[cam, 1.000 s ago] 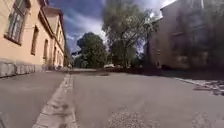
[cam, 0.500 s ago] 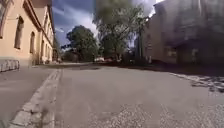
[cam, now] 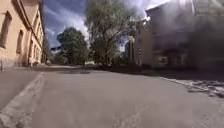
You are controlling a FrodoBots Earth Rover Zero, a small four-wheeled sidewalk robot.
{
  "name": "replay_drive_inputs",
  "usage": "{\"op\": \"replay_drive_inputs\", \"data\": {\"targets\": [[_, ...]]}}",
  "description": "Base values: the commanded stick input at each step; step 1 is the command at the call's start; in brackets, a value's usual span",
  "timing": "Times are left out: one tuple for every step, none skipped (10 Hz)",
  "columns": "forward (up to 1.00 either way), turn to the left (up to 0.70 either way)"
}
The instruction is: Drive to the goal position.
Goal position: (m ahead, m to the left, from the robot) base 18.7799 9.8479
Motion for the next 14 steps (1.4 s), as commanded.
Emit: {"op": "replay_drive_inputs", "data": {"targets": [[0.7,0.01],[0.7,0.05],[0.7,0.09],[0.7,0.37],[0.37,0.54],[0.0,0.69],[0.13,0.31],[0.36,0.34],[0.69,0.4],[0.7,0.4],[0.7,0.4],[0.7,0.4],[0.7,0.4],[0.7,0.4]]}}
